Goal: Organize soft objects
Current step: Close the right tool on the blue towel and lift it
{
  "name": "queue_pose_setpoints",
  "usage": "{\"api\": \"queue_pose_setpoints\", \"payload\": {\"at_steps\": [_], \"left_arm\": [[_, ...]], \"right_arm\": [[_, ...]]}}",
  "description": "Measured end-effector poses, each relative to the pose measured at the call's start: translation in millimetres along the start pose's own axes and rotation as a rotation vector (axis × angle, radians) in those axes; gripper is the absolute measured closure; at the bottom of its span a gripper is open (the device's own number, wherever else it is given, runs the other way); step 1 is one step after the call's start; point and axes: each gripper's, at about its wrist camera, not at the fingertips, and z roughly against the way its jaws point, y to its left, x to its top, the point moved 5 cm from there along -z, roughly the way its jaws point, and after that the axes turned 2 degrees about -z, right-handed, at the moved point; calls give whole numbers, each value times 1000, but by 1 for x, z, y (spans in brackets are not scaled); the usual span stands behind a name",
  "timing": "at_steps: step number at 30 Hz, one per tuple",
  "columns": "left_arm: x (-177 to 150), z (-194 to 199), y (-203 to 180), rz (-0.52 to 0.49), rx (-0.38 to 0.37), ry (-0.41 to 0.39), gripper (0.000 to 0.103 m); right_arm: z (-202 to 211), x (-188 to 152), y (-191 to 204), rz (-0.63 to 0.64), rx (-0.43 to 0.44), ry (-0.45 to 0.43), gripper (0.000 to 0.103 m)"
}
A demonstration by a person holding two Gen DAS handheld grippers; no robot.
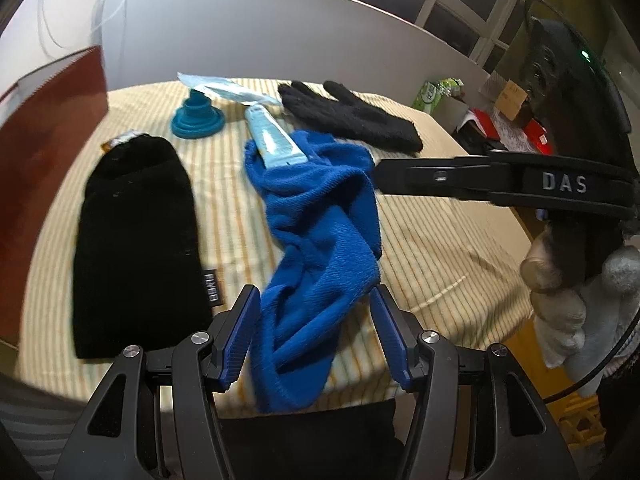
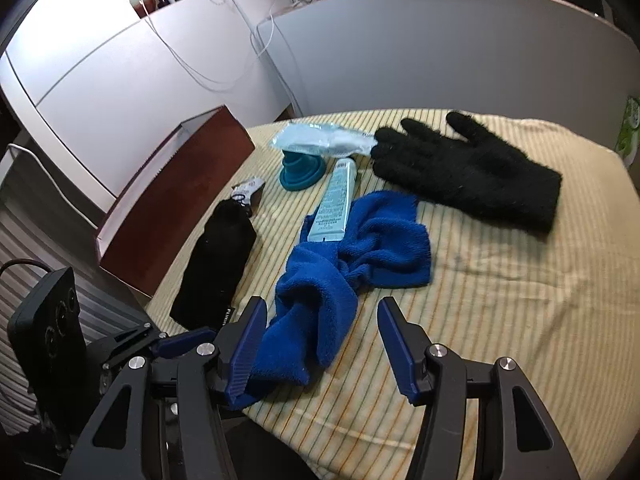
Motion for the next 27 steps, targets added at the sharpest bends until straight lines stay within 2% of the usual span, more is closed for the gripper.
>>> {"api": "queue_pose_setpoints", "payload": {"at_steps": [6, 11, 13, 14, 15, 17, 20, 27], "left_arm": [[3, -20, -6, -14, -2, 12, 47], [7, -28, -6, -10, -14, 7, 48], [8, -29, -5, -4, -15, -1, 59], [9, -29, -5, -2, -17, -1, 73], [10, -31, -5, -2, -23, 0, 86], [10, -31, -5, 5, -41, 4, 89], [10, -27, -7, 10, -58, -8, 91], [7, 0, -23, 0, -130, -43, 91]], "right_arm": [[-28, 2, -4, -13, 18, 52, 50], [-43, 0, -3, -22, 38, 87, 65], [-48, -2, -3, -29, 45, 100, 73], [-50, -3, -3, -33, 51, 106, 80], [-51, -4, -3, -40, 58, 110, 82], [-51, -5, -4, -54, 67, 109, 89], [-43, -9, -2, -64, 78, 90, 93], [-8, -18, 14, -45, 94, 31, 95]]}}
